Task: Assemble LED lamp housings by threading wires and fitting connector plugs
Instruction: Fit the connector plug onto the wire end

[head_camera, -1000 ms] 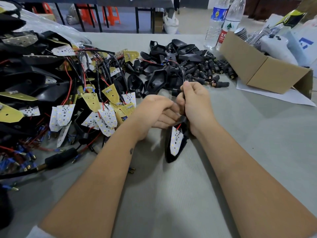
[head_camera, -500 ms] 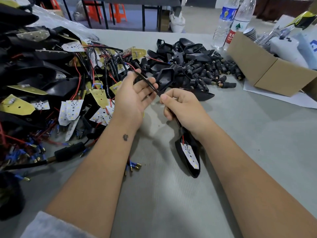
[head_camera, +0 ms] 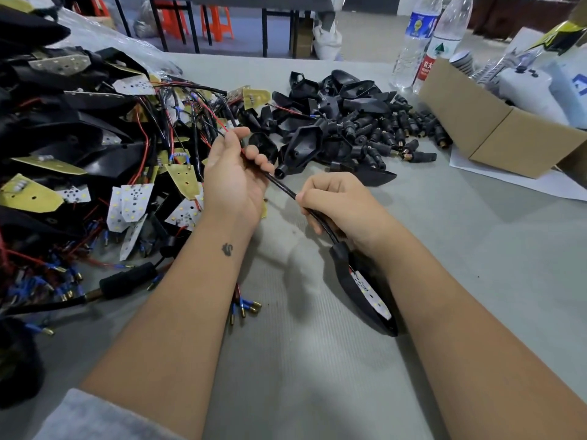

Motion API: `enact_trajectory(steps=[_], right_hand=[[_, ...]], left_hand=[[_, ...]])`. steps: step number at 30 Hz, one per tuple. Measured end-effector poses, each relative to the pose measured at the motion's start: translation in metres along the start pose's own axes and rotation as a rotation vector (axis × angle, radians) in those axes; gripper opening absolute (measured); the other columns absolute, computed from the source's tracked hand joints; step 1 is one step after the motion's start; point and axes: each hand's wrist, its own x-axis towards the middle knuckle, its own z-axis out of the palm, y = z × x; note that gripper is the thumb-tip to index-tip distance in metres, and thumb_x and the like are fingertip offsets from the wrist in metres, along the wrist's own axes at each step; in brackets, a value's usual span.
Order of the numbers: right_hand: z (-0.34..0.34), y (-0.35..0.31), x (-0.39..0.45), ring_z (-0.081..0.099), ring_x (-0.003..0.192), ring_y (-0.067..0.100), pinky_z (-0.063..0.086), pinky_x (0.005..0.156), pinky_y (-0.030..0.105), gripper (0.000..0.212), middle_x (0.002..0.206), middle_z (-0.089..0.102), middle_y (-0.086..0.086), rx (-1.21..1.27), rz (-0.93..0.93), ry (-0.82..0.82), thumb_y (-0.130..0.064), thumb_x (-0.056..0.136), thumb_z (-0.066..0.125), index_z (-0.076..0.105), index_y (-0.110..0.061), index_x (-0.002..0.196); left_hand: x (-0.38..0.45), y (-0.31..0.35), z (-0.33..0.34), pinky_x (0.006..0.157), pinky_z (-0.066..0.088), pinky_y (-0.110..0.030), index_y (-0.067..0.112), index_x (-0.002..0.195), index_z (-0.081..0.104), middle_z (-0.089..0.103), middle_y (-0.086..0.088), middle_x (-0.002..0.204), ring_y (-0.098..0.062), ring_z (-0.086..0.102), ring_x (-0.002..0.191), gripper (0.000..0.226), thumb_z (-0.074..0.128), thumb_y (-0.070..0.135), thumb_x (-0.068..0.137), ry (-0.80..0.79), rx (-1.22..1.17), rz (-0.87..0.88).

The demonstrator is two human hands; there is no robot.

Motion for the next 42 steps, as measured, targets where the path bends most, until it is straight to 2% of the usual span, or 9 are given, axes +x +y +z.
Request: enact_trajectory(steps=[6, 11, 14, 18, 23, 28, 32, 37, 42], right_hand=[[-0.004, 0.005, 0.003, 0.047, 0.058, 0.003, 0.039, 0.059, 0.016, 0.011, 0.063, 0.059, -0.015, -0.219, -0.048, 0.272, -0.015, 0.091, 0.058, 0.068, -0.012, 0.087], [-0.009, 0.011, 0.006, 0.051, 0.07, 0.001, 0.043, 0.067, 0.016, 0.022, 0.085, 0.055, -0.014, -0.35, -0.029, 0.302, -0.022, 0.093, 0.057, 0.064, -0.025, 0.114], [-0.01, 0.015, 0.012, 0.051, 0.101, 0.014, 0.043, 0.094, 0.034, 0.031, 0.111, 0.055, -0.007, -0.623, -0.022, 0.369, -0.022, 0.093, 0.054, 0.059, -0.02, 0.123], [-0.018, 0.02, 0.014, 0.044, 0.115, 0.031, 0.035, 0.094, 0.039, 0.034, 0.125, 0.052, 0.005, -0.956, 0.159, 0.496, -0.031, 0.089, 0.049, 0.06, -0.021, 0.12], [-0.034, 0.023, 0.01, 0.031, 0.127, 0.032, 0.026, 0.104, 0.04, 0.033, 0.141, 0.037, 0.011, -0.902, 0.304, 0.656, -0.032, 0.089, 0.049, 0.058, -0.019, 0.118], [-0.045, 0.026, 0.012, 0.013, 0.145, 0.026, 0.015, 0.115, 0.043, 0.054, 0.161, 0.017, 0.003, -0.888, 0.255, 0.606, -0.032, 0.091, 0.049, 0.039, -0.025, 0.143], [-0.047, 0.033, 0.016, 0.004, 0.15, 0.022, 0.008, 0.117, 0.044, 0.063, 0.164, 0.011, -0.002, -0.952, 0.294, 0.479, -0.039, 0.096, 0.04, 0.018, -0.03, 0.154], [-0.044, 0.031, 0.013, 0.033, 0.128, 0.029, 0.023, 0.104, 0.041, 0.039, 0.136, 0.045, 0.006, -1.024, 0.144, 0.668, -0.034, 0.093, 0.048, 0.053, -0.018, 0.128], [-0.045, 0.031, 0.011, 0.029, 0.135, 0.028, 0.021, 0.107, 0.042, 0.046, 0.145, 0.043, 0.005, -1.049, 0.219, 0.575, -0.025, 0.095, 0.042, 0.043, -0.019, 0.14]], left_hand=[[0.0, -0.004, 0.0, 0.038, 0.023, -0.016, 0.012, 0.089, 0.057, 0.033, 0.009, 0.045, -0.003, 0.025, 0.038, 0.034, 0.03, 0.019, 0.108, -0.05, 0.233, 0.001], [-0.005, -0.011, 0.003, 0.038, 0.021, -0.017, 0.019, 0.093, 0.054, 0.033, 0.011, 0.047, -0.005, 0.023, 0.039, 0.031, 0.027, 0.02, 0.108, -0.1, 0.519, 0.013], [-0.005, -0.012, 0.003, 0.038, 0.02, -0.018, 0.024, 0.097, 0.053, 0.035, 0.011, 0.046, -0.005, 0.024, 0.039, 0.029, 0.026, 0.018, 0.107, -0.112, 0.628, 0.015], [-0.005, -0.015, 0.002, 0.038, 0.023, -0.018, 0.024, 0.092, 0.058, 0.049, 0.006, 0.053, -0.006, 0.029, 0.039, 0.03, 0.032, 0.015, 0.103, -0.154, 0.752, 0.021], [-0.007, -0.024, 0.003, 0.047, 0.03, -0.022, 0.027, 0.085, 0.061, 0.057, 0.008, 0.067, -0.006, 0.036, 0.045, 0.032, 0.038, 0.012, 0.101, -0.18, 0.974, 0.072], [-0.008, -0.026, 0.002, 0.05, 0.032, -0.021, 0.031, 0.086, 0.061, 0.061, 0.015, 0.061, 0.002, 0.04, 0.043, 0.031, 0.041, 0.013, 0.1, -0.204, 1.025, 0.08], [-0.009, -0.025, 0.002, 0.052, 0.033, -0.024, 0.032, 0.087, 0.061, 0.062, 0.013, 0.064, 0.0, 0.041, 0.046, 0.03, 0.042, 0.015, 0.101, -0.221, 1.039, 0.075], [-0.01, -0.024, 0.002, 0.054, 0.034, -0.024, 0.033, 0.088, 0.06, 0.063, 0.012, 0.068, 0.001, 0.044, 0.047, 0.029, 0.041, 0.015, 0.102, -0.241, 1.065, 0.07], [-0.013, -0.023, 0.004, 0.055, 0.034, -0.023, 0.033, 0.089, 0.06, 0.063, 0.007, 0.073, 0.003, 0.044, 0.045, 0.03, 0.041, 0.014, 0.102, -0.261, 1.083, 0.064]])
